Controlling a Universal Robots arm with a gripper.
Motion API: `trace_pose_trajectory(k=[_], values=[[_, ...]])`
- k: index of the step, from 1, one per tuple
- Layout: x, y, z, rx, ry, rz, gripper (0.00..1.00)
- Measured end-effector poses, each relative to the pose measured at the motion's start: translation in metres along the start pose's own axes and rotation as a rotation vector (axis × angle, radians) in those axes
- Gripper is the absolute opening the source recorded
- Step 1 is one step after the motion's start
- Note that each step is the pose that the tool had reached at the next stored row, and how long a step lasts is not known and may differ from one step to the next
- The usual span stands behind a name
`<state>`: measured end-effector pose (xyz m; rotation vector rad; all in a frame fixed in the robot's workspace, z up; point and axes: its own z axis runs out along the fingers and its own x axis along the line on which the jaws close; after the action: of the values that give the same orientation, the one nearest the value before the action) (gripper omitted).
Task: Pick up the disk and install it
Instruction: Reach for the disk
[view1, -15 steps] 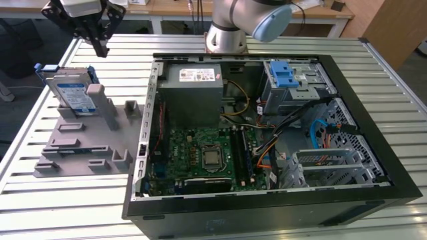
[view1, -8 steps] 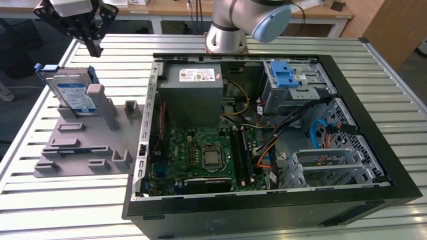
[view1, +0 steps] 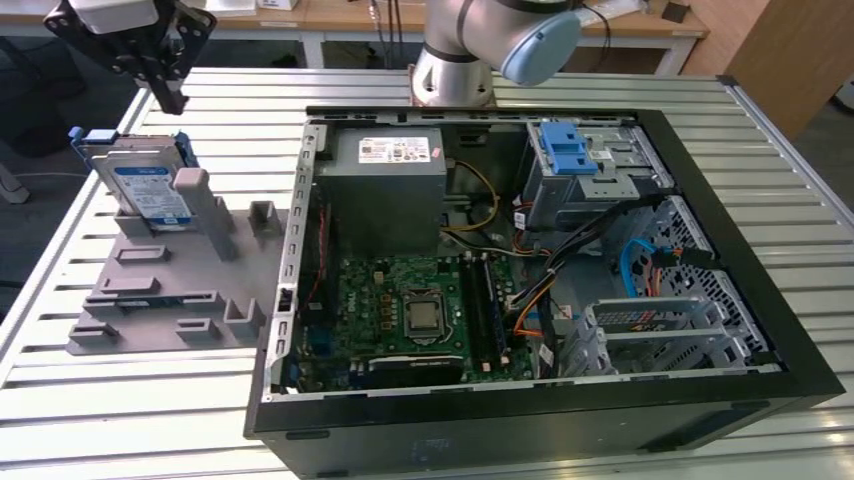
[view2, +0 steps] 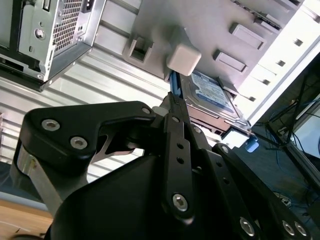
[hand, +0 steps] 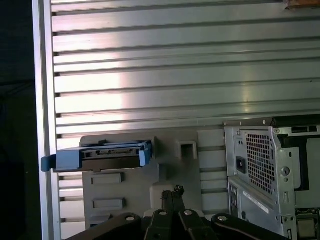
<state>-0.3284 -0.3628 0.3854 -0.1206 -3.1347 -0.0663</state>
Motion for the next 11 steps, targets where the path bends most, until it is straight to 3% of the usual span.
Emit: trace_pose_trajectory(k=[11], values=[[0.0190,0.0008,0.0038,0.0000,0.0000,0.000,0.11]])
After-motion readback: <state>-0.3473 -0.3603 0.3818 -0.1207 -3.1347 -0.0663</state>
